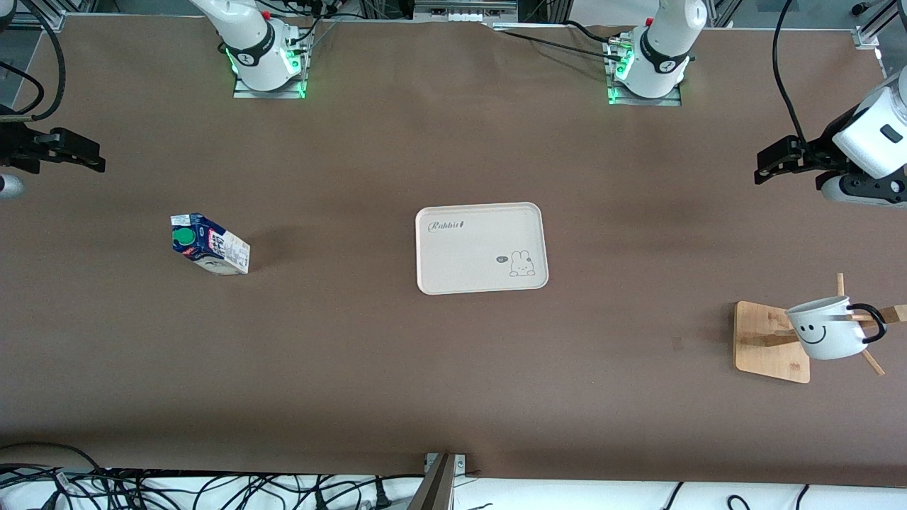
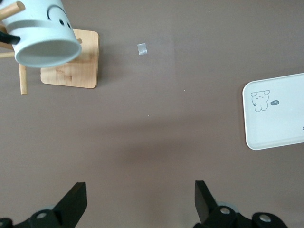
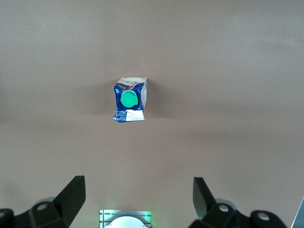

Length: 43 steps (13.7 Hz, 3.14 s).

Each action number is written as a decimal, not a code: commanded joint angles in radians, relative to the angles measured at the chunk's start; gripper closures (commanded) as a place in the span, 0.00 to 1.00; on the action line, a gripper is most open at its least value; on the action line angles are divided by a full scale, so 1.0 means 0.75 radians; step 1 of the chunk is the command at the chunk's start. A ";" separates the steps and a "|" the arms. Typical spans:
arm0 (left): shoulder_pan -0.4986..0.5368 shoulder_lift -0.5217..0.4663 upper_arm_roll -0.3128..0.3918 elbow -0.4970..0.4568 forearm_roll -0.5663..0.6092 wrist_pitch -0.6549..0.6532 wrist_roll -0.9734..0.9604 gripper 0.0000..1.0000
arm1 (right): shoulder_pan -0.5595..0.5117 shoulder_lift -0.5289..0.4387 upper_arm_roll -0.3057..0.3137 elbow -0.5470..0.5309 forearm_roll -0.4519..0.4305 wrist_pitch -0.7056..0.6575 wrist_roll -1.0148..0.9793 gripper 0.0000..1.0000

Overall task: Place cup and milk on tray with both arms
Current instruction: 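Reach the right gripper to the milk carton while the left gripper approaches the mug, then grasp the milk carton with the right gripper while the left gripper grasps the mug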

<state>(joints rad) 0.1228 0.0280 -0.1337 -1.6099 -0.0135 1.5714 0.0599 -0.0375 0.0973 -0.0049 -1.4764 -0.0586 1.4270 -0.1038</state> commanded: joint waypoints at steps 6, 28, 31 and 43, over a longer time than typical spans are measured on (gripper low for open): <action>0.022 0.071 -0.010 0.079 -0.009 0.015 -0.012 0.00 | -0.013 0.038 0.017 0.025 0.005 0.003 -0.001 0.00; 0.018 0.151 0.000 0.033 0.100 0.199 0.004 0.00 | 0.007 0.320 0.029 -0.267 0.002 0.296 0.024 0.00; 0.020 0.057 0.017 -0.264 0.102 0.581 0.006 0.00 | 0.007 0.322 0.029 -0.296 0.005 0.322 0.024 0.00; 0.045 0.083 0.088 -0.637 0.122 1.302 0.008 0.00 | 0.007 0.335 0.047 -0.373 0.005 0.429 0.026 0.00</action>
<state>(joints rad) 0.1537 0.0857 -0.0666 -2.0736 0.0407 2.4948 0.0621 -0.0286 0.3587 0.0251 -1.7272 -0.0578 1.7224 -0.0879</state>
